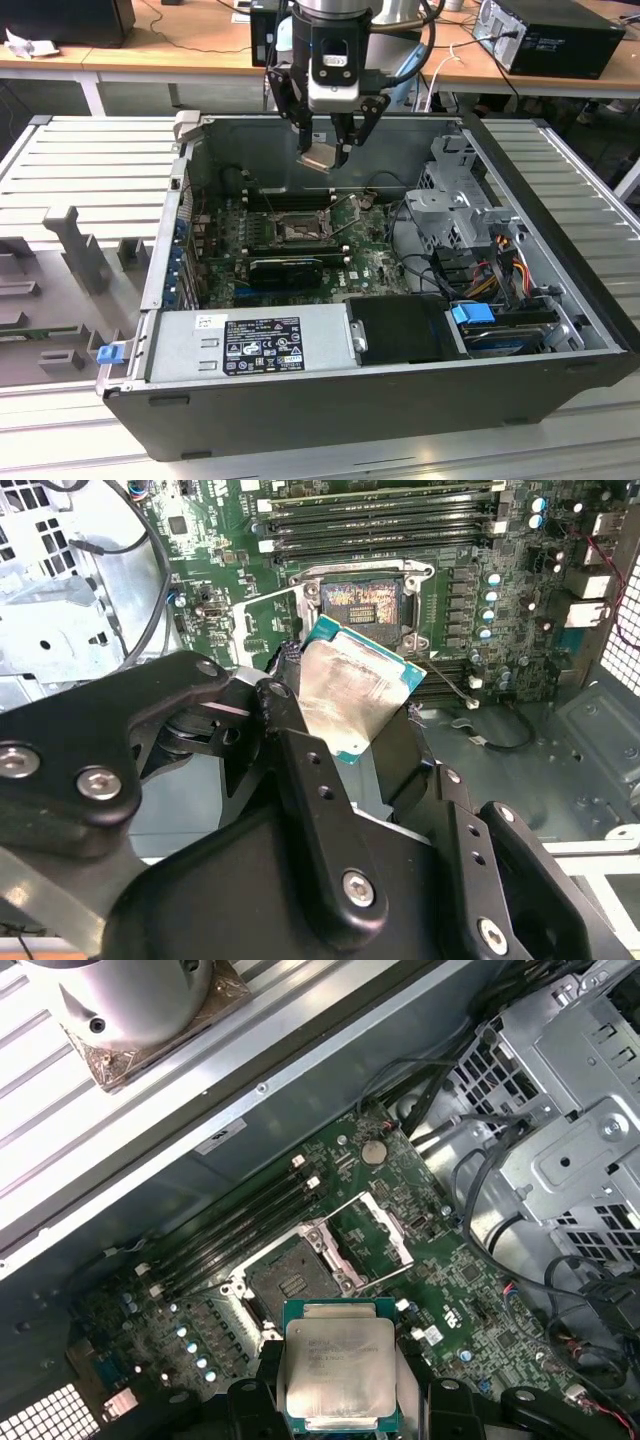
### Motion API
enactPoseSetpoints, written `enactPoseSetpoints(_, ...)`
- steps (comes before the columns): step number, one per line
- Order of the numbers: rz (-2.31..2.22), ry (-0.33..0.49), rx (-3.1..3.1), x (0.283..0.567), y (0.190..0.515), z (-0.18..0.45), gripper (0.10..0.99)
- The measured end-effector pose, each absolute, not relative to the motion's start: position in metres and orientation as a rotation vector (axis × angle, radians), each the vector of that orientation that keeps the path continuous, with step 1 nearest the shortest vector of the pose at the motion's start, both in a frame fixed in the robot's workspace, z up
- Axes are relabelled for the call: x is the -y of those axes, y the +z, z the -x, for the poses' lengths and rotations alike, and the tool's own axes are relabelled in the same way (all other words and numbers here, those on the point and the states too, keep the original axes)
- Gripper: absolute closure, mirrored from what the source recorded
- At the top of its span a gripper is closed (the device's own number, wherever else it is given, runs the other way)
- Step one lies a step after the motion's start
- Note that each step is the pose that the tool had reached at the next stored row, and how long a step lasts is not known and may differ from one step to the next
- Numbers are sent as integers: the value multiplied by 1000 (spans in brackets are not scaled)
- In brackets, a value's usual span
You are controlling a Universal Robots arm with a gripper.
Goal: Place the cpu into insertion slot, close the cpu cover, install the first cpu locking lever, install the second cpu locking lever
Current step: 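Place the cpu into insertion slot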
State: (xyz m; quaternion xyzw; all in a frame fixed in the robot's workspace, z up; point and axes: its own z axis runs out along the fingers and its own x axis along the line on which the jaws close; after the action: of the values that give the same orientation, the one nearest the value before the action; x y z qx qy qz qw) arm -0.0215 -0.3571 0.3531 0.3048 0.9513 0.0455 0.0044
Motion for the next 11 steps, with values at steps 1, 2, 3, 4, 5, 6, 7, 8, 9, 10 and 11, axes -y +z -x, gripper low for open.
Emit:
enactPoseSetpoints(1,-961,142,-2978,357,353,22,557)
enactPoseSetpoints(2,-966,142,-2976,357,353,22,557)
enactPoseSetpoints(3,-969,142,-2975,357,353,22,557)
enactPoseSetpoints(4,-980,142,-2971,357,353,22,557)
enactPoseSetpoints(5,-987,142,-2969,357,353,22,557)
enactPoseSetpoints(6,-992,142,-2967,357,353,22,557)
enactPoseSetpoints(7,-1001,142,-2963,357,353,22,557)
enactPoseSetpoints(8,-1011,142,-2960,357,353,22,557)
enactPoseSetpoints(9,-1019,142,-2957,357,353,22,557)
enactPoseSetpoints(10,-1028,142,-2953,357,352,22,557)
enactPoseSetpoints(11,-1040,142,-2949,357,352,22,557)
